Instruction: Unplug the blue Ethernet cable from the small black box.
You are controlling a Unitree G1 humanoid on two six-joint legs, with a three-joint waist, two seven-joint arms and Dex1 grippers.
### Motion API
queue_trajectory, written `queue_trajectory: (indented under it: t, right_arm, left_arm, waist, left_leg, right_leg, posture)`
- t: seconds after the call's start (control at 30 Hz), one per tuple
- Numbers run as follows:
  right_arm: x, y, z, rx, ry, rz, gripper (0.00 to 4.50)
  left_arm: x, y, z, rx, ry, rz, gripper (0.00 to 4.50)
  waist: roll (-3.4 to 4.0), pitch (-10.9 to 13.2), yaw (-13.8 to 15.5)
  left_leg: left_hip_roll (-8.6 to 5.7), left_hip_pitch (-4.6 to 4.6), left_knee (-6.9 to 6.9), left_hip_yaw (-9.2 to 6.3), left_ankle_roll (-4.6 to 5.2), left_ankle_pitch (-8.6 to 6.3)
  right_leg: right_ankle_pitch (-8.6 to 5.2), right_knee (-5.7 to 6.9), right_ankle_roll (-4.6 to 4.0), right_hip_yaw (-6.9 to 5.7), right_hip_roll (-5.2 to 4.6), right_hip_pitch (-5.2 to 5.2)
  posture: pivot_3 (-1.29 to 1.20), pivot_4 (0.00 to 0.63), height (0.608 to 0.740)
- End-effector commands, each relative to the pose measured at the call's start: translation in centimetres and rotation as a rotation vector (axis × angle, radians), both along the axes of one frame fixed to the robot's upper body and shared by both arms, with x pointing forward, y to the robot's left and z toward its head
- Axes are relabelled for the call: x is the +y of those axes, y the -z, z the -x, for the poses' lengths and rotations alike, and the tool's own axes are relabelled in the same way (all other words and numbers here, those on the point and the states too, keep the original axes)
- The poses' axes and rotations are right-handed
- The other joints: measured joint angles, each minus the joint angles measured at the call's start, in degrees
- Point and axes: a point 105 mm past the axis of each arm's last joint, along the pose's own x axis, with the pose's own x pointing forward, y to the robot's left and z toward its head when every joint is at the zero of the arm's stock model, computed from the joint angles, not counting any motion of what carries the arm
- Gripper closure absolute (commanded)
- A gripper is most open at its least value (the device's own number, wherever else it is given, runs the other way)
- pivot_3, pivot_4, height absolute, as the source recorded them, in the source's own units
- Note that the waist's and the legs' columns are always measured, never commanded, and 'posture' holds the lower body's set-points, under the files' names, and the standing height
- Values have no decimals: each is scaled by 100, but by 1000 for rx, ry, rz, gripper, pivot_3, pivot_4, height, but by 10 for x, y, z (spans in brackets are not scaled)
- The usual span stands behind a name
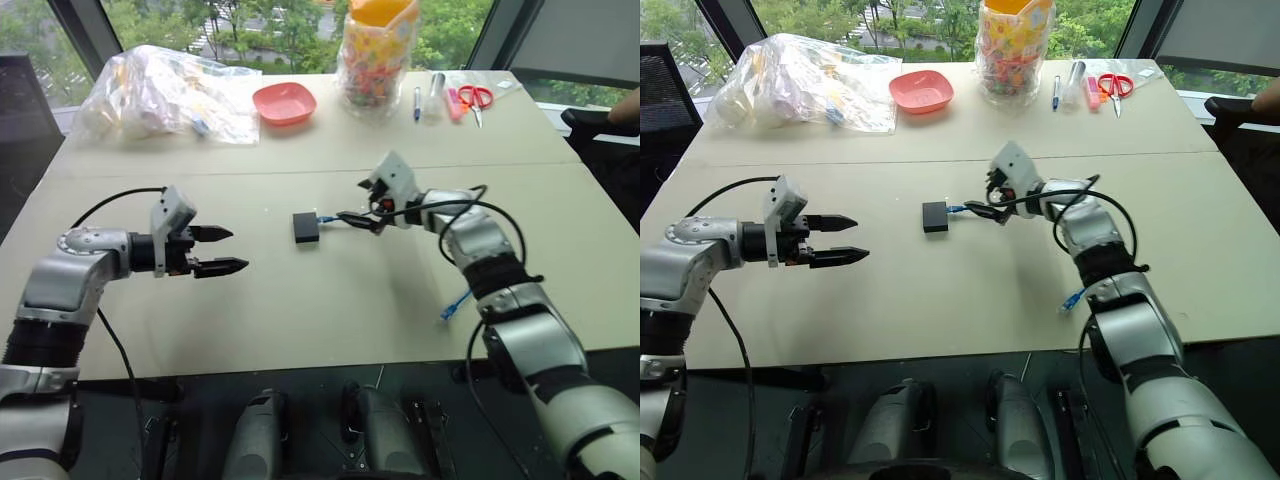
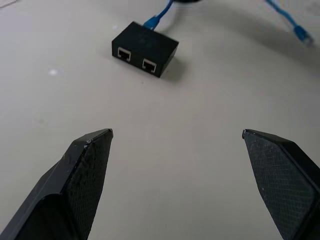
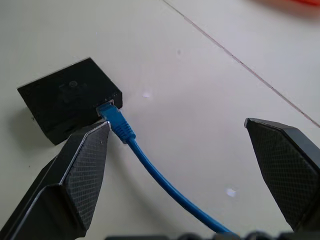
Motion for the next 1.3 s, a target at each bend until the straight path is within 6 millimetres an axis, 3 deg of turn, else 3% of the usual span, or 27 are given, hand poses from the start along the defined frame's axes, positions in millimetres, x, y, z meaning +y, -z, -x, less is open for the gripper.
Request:
queue_trajectory:
  t: [0.03,0.2,0.23,0.3,0.53,0.67,0.77,0.9,1.1,1.3]
  right_arm:
    - [6,8,-3,19,-39,63,0]
    - [24,21,0,72,-69,91,0]
    - [29,19,-1,65,-64,82,246]
    - [34,17,-2,52,-60,75,872]
    - [44,15,0,4,-119,146,4454]
    - [28,-17,-19,-391,-84,389,4454]
    - [32,-54,-21,-709,-68,404,4454]
    - [37,-89,-6,-1006,-98,367,4454]
    - [31,-114,11,-1182,-90,344,4454]
    - [24,-122,17,-1210,-59,349,4454]
  left_arm:
    - [1,-19,7,-51,-7,43,198]
    - [-1,-17,13,-57,-48,70,198]
    - [-1,-15,14,-58,-58,70,165]
    - [-2,-13,16,-59,-73,71,149]
    - [2,-11,18,-61,-103,75,149]
    - [12,-17,-13,-92,-187,153,149]
    - [13,-28,-39,-81,-223,297,149]
    - [-8,-50,-62,-39,-126,466,149]
    - [-40,-66,-95,-10,-53,553,149]
    - [-67,-77,-104,-7,10,569,149]
  waist:
    - [0,0,10]
    - [0,0,-17]
    - [0,0,-22]
    - [0,0,-31]
    - [1,0,-15]
    - [5,2,48]
    - [5,2,69]
    - [0,0,15]
    - [-1,0,-14]
    - [-2,0,-15]
  left_leg:
    - [-1,-1,-1,0,0,0]
    - [2,10,2,-3,-5,3]
    - [4,18,4,-3,-7,4]
    - [7,37,4,-7,-13,8]
    - [21,70,4,-11,-24,14]
    - [17,70,4,-11,-25,14]
    - [7,69,4,-15,-33,21]
    - [-7,49,6,-10,-29,22]
    - [-6,47,-1,10,-29,22]
    - [-5,48,3,10,-29,23]
  right_leg:
    - [-1,2,0,0,1,-1]
    - [-5,5,9,3,0,6]
    - [-7,6,11,3,0,12]
    - [-5,8,5,2,3,27]
    - [-12,21,-19,3,8,48]
    - [-13,20,-21,3,4,50]
    - [-13,15,-22,3,-3,57]
    - [-1,12,2,4,-7,46]
    - [-5,14,10,1,9,44]
    - [-4,16,11,1,8,44]
  posture:
    - [0,150,740]
    - [0,150,740]
    - [0,150,740]
    - [0,150,740]
    - [0,150,740]
    - [0,150,740]
    - [0,150,740]
    - [0,150,740]
    - [0,150,740]
    - [0,150,740]
